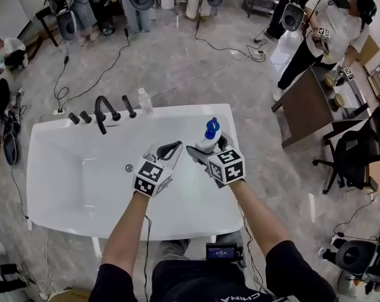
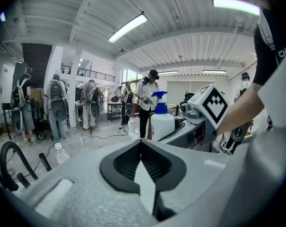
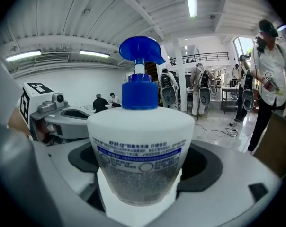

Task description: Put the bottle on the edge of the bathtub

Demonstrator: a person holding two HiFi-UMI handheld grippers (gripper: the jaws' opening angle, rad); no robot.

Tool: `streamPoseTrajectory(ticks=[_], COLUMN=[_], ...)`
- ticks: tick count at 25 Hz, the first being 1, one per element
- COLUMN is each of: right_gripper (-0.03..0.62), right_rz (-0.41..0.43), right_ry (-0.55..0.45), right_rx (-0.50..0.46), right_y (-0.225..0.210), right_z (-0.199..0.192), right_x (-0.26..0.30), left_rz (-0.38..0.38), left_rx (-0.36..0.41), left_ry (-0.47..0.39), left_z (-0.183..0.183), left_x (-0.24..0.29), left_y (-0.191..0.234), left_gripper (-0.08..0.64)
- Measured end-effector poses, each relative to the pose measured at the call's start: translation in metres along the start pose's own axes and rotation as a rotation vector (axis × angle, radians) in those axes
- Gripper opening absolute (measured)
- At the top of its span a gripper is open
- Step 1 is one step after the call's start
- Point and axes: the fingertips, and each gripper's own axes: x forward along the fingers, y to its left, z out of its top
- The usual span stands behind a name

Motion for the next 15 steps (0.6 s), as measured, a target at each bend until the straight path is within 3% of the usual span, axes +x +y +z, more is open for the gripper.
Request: streamPoseTrajectory(ticks=[9, 15], right_gripper=[0.494, 0.494], right_rz=[-0.084, -0.134], right_ry=[-0.016, -0.057], right_rx=[0.048, 0.039], right_y=[-0.114, -0.149], right_z=[-0.056, -0.065], right_x=[0.139, 0.220], left_rz=[0.179, 0.247], left_rx=[-0.106, -0.187], left_ry=[-0.004, -0.019], left_z=[-0.072, -0.111], left_x=[0.106, 0.157], left_y=[0.085, 0.143], left_gripper=[0.009, 0.010])
